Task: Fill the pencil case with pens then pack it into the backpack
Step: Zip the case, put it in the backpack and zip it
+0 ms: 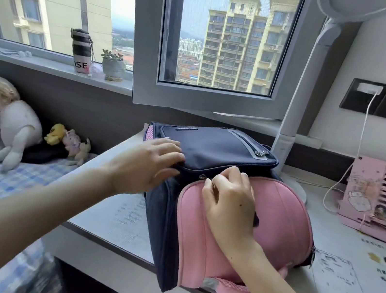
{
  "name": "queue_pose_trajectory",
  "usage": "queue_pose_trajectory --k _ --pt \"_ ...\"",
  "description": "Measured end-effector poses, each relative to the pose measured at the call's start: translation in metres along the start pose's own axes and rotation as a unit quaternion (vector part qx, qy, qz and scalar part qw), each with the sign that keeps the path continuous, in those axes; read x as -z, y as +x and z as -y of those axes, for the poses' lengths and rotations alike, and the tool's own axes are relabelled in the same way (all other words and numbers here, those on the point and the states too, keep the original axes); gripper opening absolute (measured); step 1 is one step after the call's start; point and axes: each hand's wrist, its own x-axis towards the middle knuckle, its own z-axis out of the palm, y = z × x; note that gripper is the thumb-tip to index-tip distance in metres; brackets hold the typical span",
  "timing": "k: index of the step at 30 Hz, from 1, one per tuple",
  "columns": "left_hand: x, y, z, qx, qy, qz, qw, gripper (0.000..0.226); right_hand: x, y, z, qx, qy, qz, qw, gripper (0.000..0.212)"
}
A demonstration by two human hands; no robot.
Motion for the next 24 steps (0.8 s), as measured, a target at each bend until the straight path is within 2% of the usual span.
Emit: queue_pose_trajectory --k 2,6,10,14,16,21,24 --pt "0.001 0.004 -0.019 -0.033 -0.024 -0.018 0.999 0.033 -0.002 0.0 0.004 0.015 0.013 0.018 1.0 0.028" --pt "0.002 0.019 -0.031 -0.052 -0.02 -0.04 0.998 0.024 0.002 0.0 0.005 0.037 0.048 0.028 0.998 0.03" --pt "0.006 0.024 -0.028 -0.077 0.009 -0.026 0.997 0.034 0.006 0.001 -0.001 0.048 0.002 0.004 0.999 0.029" --pt "0.012 0.02 -0.018 -0.065 0.002 -0.034 0.997 0.045 0.02 0.02 -0.05 -0.036 -0.035 -0.051 0.997 0.032" --pt "0.011 0.014 -0.011 -0.061 -0.01 -0.03 0.998 0.045 0.031 0.031 -0.09 -0.091 -0.067 -0.052 0.992 0.031" --pt "0.005 0.009 -0.006 -0.05 -0.027 -0.027 0.998 0.028 0.031 0.061 -0.15 -0.183 -0.046 0.016 0.982 0.027" --pt "0.0 0.01 -0.008 -0.03 -0.038 -0.023 0.999 0.034 0.023 0.078 -0.166 -0.269 0.043 0.146 0.951 0.028"
